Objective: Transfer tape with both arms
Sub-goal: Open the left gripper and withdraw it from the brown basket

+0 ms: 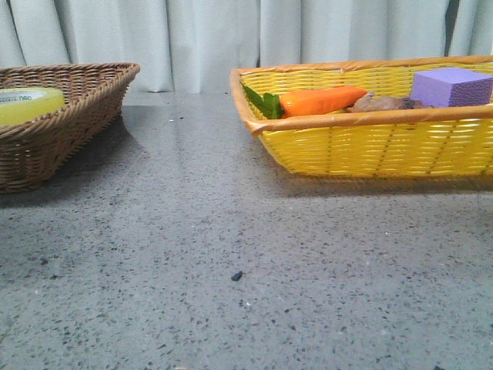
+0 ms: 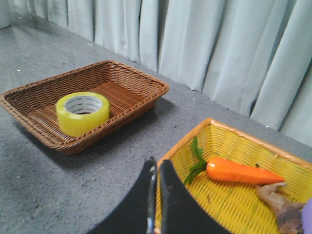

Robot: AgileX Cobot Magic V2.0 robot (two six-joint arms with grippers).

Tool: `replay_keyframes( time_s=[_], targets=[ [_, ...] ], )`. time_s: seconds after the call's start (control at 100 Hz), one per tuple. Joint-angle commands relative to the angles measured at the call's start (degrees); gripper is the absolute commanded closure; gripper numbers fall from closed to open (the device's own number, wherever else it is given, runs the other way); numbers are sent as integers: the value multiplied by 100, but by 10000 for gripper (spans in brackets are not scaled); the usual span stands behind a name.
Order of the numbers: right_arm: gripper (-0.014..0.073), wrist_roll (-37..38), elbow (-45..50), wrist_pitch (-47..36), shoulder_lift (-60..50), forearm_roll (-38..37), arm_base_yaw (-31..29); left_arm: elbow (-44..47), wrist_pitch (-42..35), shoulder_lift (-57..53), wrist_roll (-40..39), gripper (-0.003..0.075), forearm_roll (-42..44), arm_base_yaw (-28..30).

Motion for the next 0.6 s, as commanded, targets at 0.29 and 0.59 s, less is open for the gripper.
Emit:
replay_keyframes(
  time_s=[0.29,0.59],
  targets=[
    [660,283,1498,-959,-1584,-831,8,1848,-1067,-1679,-5,741,-185,10],
    [660,292,2060,-911,-2616,-1273,8,2801,-1244,-2783,-5,741,-287,10]
  ],
)
